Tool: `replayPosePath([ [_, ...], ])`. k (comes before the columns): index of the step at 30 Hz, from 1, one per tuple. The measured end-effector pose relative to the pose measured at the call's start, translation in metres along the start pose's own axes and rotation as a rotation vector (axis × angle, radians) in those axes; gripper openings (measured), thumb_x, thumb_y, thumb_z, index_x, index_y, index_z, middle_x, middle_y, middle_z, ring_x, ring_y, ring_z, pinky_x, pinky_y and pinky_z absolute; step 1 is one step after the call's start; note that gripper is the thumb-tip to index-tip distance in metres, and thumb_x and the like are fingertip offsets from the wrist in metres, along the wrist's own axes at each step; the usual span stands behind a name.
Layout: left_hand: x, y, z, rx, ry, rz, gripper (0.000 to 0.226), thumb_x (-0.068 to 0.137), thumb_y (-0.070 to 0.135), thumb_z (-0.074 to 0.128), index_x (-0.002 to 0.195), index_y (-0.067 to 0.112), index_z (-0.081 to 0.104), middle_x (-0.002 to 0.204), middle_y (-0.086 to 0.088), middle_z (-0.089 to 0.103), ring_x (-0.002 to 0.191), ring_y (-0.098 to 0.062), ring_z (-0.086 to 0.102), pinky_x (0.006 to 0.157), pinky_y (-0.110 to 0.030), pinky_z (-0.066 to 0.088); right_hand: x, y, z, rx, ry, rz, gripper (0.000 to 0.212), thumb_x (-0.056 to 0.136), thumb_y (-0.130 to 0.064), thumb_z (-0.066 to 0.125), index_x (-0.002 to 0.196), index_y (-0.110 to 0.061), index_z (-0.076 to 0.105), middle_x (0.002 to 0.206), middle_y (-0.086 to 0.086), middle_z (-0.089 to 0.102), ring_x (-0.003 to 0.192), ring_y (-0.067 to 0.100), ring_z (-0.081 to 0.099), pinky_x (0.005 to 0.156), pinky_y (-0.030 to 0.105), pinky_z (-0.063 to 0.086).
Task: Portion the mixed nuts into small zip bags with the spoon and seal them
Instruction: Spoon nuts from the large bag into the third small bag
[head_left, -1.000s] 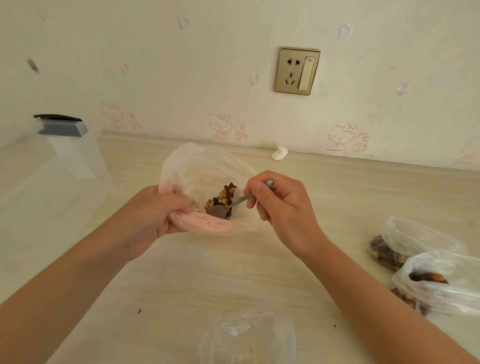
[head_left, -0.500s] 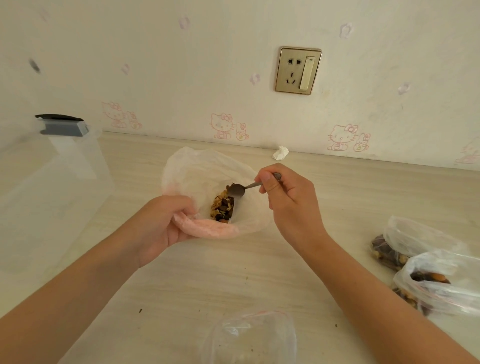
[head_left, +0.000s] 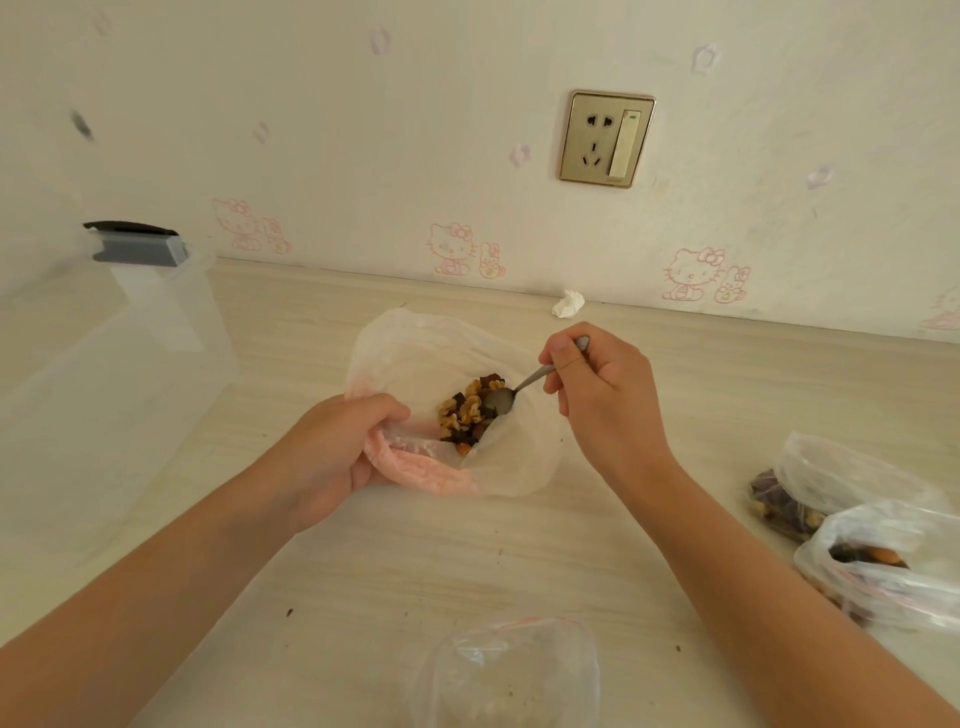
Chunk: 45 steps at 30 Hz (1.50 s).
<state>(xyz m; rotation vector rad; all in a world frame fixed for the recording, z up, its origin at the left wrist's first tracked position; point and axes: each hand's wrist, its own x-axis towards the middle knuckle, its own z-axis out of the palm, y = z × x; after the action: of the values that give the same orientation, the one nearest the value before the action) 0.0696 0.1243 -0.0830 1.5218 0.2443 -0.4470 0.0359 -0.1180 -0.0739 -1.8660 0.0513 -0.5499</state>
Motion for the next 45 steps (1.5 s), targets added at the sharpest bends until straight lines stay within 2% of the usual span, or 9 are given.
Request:
replayPosePath([
  [3, -0.002, -0.001, 0.002, -0.18, -0.126, 0.03, 0.035, 0.099, 0.008, 0.058, 0.131, -0.004, 0.062, 0.136, -0.024, 0.066, 0.123, -0.032, 0.068, 0.1, -0.052, 0.058, 0.0, 0.003, 0.002, 0.05, -0.007, 0.045, 0.03, 0.106, -0.022, 0.052, 0.082, -0.019, 0.07, 0.067, 0.001, 0.068, 0.051, 0.009, 0.052, 0.048, 0.023, 0.041],
  [10, 0.0, -0.009, 0.016, -0.34, -0.322, 0.084, 0.031, 0.101, 0.01, 0.053, 0.132, 0.011, 0.053, 0.13, -0.02, 0.072, 0.123, -0.028, 0.069, 0.094, -0.046, 0.061, 0.001, 0.016, 0.009, 0.231, -0.029, 0.227, 0.029, 0.105, -0.013, 0.052, 0.085, -0.009, 0.072, 0.067, 0.007, 0.07, 0.045, 0.015, 0.052, 0.041, 0.026, 0.043],
  [13, 0.003, -0.016, 0.017, -0.229, -0.181, 0.156, 0.033, 0.09, 0.016, 0.067, 0.123, 0.01, 0.067, 0.123, -0.016, 0.075, 0.118, -0.028, 0.072, 0.101, -0.05, 0.056, 0.005, 0.019, 0.01, 0.301, 0.005, 0.351, 0.029, 0.104, -0.012, 0.052, 0.084, -0.006, 0.071, 0.064, 0.009, 0.068, 0.043, 0.015, 0.051, 0.04, 0.027, 0.043],
  [18, 0.0, -0.019, 0.015, -0.119, -0.011, 0.292, 0.011, 0.078, 0.011, 0.072, 0.085, 0.017, 0.079, 0.087, -0.006, 0.079, 0.08, -0.02, 0.076, 0.061, -0.03, 0.06, 0.007, 0.02, 0.009, 0.4, 0.025, 0.478, 0.026, 0.105, -0.01, 0.052, 0.086, -0.004, 0.069, 0.063, 0.011, 0.067, 0.042, 0.015, 0.049, 0.038, 0.025, 0.04],
  [21, -0.001, -0.018, 0.015, -0.056, 0.071, 0.304, 0.019, 0.063, 0.01, 0.066, 0.063, 0.027, 0.074, 0.07, -0.001, 0.07, 0.059, -0.013, 0.066, 0.053, -0.03, 0.052, 0.007, 0.019, 0.008, 0.441, 0.027, 0.511, 0.025, 0.106, -0.01, 0.052, 0.087, -0.004, 0.068, 0.063, 0.01, 0.066, 0.044, 0.015, 0.049, 0.038, 0.026, 0.04],
  [29, -0.002, -0.022, 0.011, -0.015, 0.068, 0.35, 0.005, 0.086, 0.024, 0.08, 0.083, 0.021, 0.078, 0.074, 0.003, 0.074, 0.07, -0.009, 0.072, 0.073, -0.03, 0.055, 0.005, 0.011, 0.003, 0.479, 0.041, 0.434, 0.025, 0.104, -0.01, 0.052, 0.086, -0.005, 0.068, 0.06, 0.009, 0.066, 0.045, 0.014, 0.051, 0.04, 0.025, 0.041],
  [32, -0.002, -0.022, 0.012, 0.029, 0.058, 0.327, 0.039, 0.088, 0.01, 0.075, 0.052, 0.021, 0.068, 0.051, 0.004, 0.058, 0.049, -0.006, 0.059, 0.066, -0.028, 0.05, 0.004, 0.009, 0.004, 0.493, 0.04, 0.429, 0.023, 0.102, -0.009, 0.052, 0.085, -0.006, 0.068, 0.059, 0.008, 0.065, 0.044, 0.014, 0.05, 0.039, 0.025, 0.04],
  [38, -0.008, -0.021, 0.012, -0.094, 0.035, 0.236, 0.027, 0.091, 0.003, 0.068, 0.067, 0.012, 0.057, 0.047, 0.004, 0.052, 0.042, -0.007, 0.053, 0.07, -0.033, 0.05, 0.001, 0.005, 0.007, 0.523, 0.039, 0.442, 0.024, 0.102, -0.009, 0.052, 0.084, -0.004, 0.067, 0.058, 0.008, 0.063, 0.042, 0.014, 0.049, 0.038, 0.023, 0.038],
  [45, -0.022, -0.026, 0.009, -0.215, -0.043, 0.168, 0.043, 0.093, 0.0, 0.061, 0.054, 0.016, 0.049, 0.048, 0.003, 0.048, 0.042, -0.008, 0.048, 0.047, -0.022, 0.046, -0.015, -0.002, 0.006, 0.523, 0.019, 0.468, 0.024, 0.1, -0.007, 0.051, 0.08, -0.004, 0.064, 0.055, 0.009, 0.06, 0.04, 0.014, 0.046, 0.036, 0.022, 0.034],
])
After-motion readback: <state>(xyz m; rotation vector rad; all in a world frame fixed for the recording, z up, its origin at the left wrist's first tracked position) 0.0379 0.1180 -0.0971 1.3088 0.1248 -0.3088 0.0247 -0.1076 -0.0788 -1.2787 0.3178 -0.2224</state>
